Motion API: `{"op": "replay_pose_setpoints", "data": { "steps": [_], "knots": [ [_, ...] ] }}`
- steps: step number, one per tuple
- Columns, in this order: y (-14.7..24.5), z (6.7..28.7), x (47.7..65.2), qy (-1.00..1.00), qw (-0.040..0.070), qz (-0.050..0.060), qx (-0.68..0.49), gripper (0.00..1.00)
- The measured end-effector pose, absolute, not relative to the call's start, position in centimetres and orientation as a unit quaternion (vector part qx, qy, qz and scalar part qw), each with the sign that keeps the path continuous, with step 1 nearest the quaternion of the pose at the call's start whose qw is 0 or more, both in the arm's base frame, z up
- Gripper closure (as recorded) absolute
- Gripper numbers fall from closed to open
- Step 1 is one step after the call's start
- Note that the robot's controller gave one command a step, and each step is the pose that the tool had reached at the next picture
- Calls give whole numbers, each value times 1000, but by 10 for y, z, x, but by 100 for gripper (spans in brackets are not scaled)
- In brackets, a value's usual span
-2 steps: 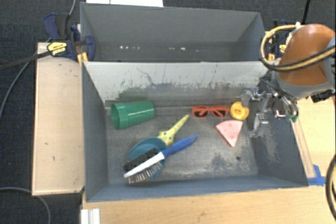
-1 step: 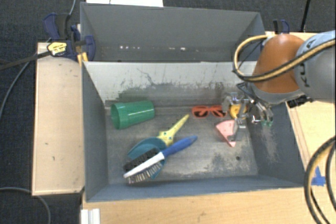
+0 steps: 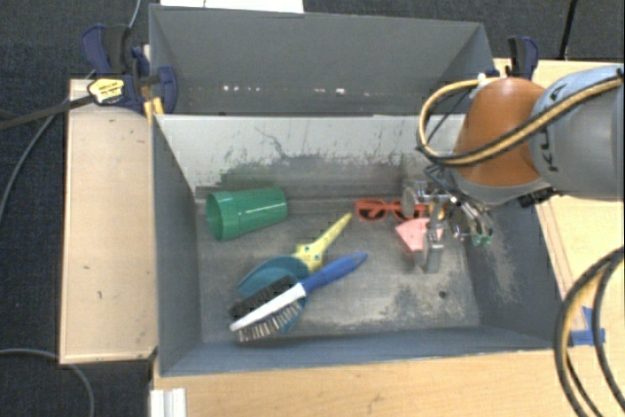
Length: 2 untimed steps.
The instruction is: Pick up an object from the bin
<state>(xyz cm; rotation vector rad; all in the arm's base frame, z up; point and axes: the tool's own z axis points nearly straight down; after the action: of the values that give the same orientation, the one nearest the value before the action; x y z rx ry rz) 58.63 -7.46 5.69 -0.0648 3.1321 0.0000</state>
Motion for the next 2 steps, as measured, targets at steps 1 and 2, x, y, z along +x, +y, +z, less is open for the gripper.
{"op": "replay_pose_setpoints", "data": {
  "steps": [1, 2],
  "knots": [
    [-71, 72, 573, 1000, 3, 1, -26, 100],
    [-71, 72, 573, 1000, 3, 0, -27, 0]
  ]
}}
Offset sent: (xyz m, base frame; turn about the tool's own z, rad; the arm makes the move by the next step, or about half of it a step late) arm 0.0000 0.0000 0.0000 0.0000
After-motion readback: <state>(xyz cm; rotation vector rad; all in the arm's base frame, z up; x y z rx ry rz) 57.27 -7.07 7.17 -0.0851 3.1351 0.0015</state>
